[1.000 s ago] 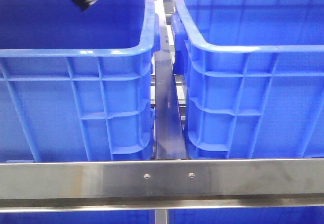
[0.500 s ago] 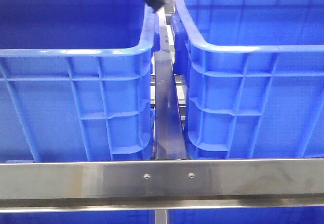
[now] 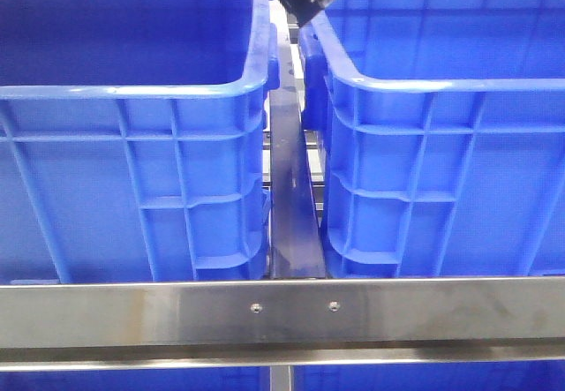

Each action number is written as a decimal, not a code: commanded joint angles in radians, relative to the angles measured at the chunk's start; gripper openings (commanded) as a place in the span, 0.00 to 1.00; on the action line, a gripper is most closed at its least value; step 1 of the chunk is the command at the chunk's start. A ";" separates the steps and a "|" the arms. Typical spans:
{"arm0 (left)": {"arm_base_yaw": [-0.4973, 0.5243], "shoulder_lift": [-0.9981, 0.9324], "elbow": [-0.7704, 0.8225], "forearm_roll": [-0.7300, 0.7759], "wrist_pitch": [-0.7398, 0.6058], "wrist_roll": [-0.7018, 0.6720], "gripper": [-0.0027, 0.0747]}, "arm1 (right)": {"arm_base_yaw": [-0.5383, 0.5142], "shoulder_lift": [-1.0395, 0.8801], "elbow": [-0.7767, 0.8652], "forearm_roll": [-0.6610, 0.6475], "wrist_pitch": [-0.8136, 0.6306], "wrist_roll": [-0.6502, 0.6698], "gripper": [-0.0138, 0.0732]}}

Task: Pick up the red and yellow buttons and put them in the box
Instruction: 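Carry the red button with the left gripper toward the right gripper, then close the right gripper on the red button's cap held by the left gripper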

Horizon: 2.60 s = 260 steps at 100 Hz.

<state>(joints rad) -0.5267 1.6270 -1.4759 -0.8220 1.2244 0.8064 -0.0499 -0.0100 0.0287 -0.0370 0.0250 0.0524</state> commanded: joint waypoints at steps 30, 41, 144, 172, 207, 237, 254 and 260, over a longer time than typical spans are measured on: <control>-0.009 -0.050 -0.027 -0.072 0.037 0.001 0.14 | 0.001 -0.024 -0.016 -0.007 -0.075 -0.002 0.09; -0.009 -0.050 -0.027 -0.072 0.037 0.001 0.14 | 0.001 -0.024 -0.016 -0.007 -0.076 -0.002 0.09; -0.009 -0.050 -0.027 -0.072 0.037 0.001 0.14 | 0.003 0.361 -0.497 -0.006 0.574 -0.002 0.11; -0.009 -0.050 -0.027 -0.072 0.037 0.001 0.14 | 0.003 0.495 -0.630 -0.006 0.669 -0.002 0.56; -0.009 -0.050 -0.027 -0.072 0.037 0.001 0.14 | 0.047 0.564 -0.762 0.078 0.674 -0.003 0.78; -0.009 -0.050 -0.027 -0.072 0.037 0.001 0.14 | 0.202 0.728 -0.882 0.432 0.683 -0.044 0.78; -0.009 -0.050 -0.027 -0.072 0.037 0.001 0.14 | 0.225 0.828 -0.930 0.713 0.700 -0.171 0.78; -0.009 -0.050 -0.027 -0.072 0.037 0.001 0.14 | 0.225 0.872 -0.936 0.816 0.708 -0.217 0.78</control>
<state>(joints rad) -0.5267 1.6270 -1.4759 -0.8220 1.2244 0.8071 0.1721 0.8121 -0.8646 0.5962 0.7707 -0.0928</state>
